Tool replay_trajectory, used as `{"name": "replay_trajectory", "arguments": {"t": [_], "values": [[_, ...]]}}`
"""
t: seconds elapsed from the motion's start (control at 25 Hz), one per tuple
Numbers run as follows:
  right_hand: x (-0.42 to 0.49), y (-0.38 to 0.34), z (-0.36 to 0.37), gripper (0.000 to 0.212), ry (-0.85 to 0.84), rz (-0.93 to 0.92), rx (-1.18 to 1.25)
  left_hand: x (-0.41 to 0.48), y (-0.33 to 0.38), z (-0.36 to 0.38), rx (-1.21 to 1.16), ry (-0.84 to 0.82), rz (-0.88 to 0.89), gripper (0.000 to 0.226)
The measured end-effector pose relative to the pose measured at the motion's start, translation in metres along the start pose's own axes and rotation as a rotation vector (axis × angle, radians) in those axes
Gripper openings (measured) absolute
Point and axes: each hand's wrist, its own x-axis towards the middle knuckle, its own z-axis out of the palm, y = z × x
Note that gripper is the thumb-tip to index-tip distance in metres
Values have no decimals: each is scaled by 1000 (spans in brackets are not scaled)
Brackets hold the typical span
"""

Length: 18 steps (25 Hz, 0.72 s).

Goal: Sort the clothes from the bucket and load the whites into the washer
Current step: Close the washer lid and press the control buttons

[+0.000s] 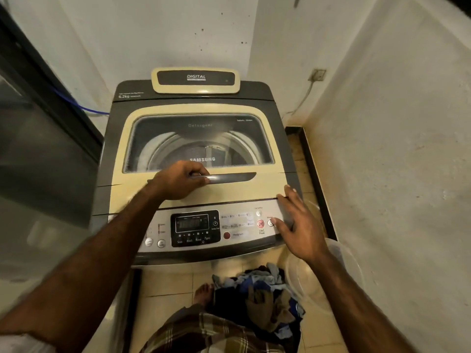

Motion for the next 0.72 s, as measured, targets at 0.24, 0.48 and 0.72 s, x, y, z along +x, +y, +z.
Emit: {"name": "replay_trajectory", "arguments": {"t": [0.24,0.48,0.72], "values": [[-41,1,15,40,75,-93,-106,0,2,-1,-35,-1,-5,7],[-54,9,25,46,67,-172,-201,0,2,-3,-60,2,-23,7],[-54,12,32,55,66,-153,-186,1,2,-3,-83,15,-44,5]]}}
